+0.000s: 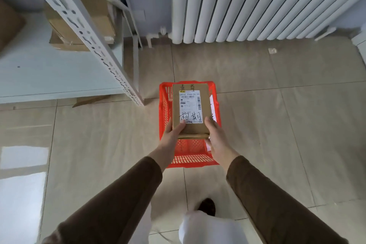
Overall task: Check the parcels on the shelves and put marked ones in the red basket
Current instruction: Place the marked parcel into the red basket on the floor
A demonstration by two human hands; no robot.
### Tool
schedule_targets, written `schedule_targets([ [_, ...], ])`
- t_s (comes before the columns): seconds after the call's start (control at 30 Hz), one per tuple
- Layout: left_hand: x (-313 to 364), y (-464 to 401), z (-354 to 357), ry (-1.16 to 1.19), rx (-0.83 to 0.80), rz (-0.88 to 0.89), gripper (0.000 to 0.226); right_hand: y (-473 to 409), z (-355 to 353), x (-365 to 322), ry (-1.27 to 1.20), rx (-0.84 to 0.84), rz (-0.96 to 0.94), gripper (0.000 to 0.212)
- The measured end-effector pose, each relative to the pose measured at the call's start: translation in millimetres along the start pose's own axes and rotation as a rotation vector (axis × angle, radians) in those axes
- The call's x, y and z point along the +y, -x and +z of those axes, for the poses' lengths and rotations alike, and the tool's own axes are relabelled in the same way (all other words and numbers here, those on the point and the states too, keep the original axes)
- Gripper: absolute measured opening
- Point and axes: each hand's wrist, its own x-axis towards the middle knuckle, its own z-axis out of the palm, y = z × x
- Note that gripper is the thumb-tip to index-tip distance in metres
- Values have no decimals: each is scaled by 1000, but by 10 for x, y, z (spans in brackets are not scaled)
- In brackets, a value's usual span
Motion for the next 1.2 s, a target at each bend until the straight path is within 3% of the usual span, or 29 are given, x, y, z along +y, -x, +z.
schedule_targets([
  [0.13,-411,-672,-111,65,135,-34,103,-727,-26,363,-13,32,-10,49],
  [0.23,-670,-1182,-202,97,145,-44,110,-1260,-31,626,-1,40,-48,25],
  [0.43,-982,-1983,-346,160,105,-26,55,-2259,44,1073,71,74,-107,19],
  [0.57,-1167,-2471,-428,241,153,-44,31,-2813,114,1311,157,97,-144,31],
  [0.87,-1438,-3218,-593,227,289,-27,35,-3630,275,1713,135,110,-163,32],
  [1.03,-1574,-3536,-676,183,381,-23,61,-3798,318,1811,133,85,-149,24],
  [1.2,-1583,-3544,-690,175,411,-52,60,-3717,315,1835,193,99,-161,32],
])
